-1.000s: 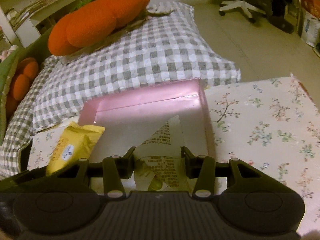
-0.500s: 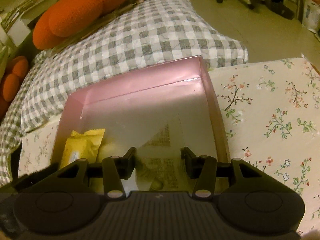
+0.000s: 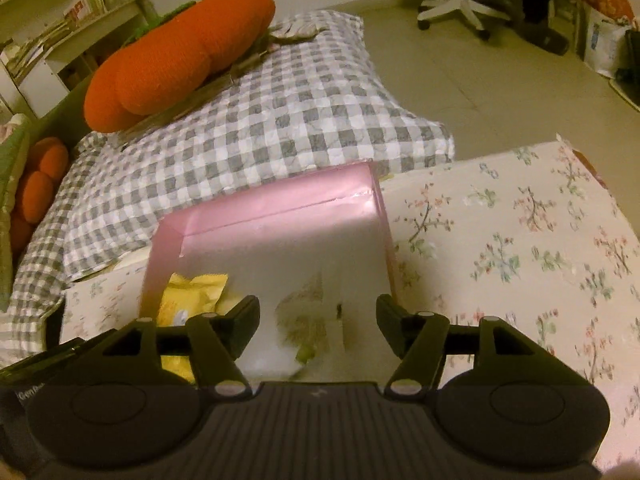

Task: Organize snacks
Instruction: 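Carry both packets into the pink-lined box and open both grippers, then withdraw both grippers from the box toward the remaining snacks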

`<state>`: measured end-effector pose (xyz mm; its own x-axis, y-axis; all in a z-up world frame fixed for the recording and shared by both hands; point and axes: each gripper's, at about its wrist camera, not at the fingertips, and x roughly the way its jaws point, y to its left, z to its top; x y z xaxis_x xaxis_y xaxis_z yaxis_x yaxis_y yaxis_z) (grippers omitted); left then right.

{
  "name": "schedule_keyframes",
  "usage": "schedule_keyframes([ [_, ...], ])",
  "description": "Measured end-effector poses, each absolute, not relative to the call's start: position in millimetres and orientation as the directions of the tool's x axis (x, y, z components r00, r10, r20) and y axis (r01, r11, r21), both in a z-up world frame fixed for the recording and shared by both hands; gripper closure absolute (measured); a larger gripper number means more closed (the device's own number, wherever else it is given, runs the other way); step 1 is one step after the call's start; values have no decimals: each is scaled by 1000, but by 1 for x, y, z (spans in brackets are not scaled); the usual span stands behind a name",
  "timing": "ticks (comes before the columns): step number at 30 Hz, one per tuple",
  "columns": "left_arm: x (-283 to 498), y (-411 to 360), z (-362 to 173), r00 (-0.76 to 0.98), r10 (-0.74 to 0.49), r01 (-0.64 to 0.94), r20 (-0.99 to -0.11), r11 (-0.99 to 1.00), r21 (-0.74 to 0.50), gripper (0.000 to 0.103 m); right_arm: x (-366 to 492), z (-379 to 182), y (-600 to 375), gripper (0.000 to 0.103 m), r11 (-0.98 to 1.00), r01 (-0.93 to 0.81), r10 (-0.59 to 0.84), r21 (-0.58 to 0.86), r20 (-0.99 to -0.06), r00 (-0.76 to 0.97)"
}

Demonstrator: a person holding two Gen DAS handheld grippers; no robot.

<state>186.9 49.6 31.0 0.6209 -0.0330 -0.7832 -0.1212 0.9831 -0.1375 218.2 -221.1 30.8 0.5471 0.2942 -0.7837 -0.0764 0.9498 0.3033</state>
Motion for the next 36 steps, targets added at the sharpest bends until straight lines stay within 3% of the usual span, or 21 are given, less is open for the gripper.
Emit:
schedule_keyframes([
  [2,174,55,37,615,-16,-131,-788,984,-122,25,212,30,-219,33,952,-79,291,296,-792,536],
  [12,118,59,49,543,-38,-151,-839,978,-142,22,161,40,-214,29,937,-99,343,336,-823,453],
  [16,97,51,50,529,-69,-121,-846,980,-156,18,140,47,-205,23,937,-119,345,327,-828,442],
  [36,45,87,-1,393,-38,-252,-919,956,-147,16,113,20,-213,15,954,-89,298,285,-883,364],
])
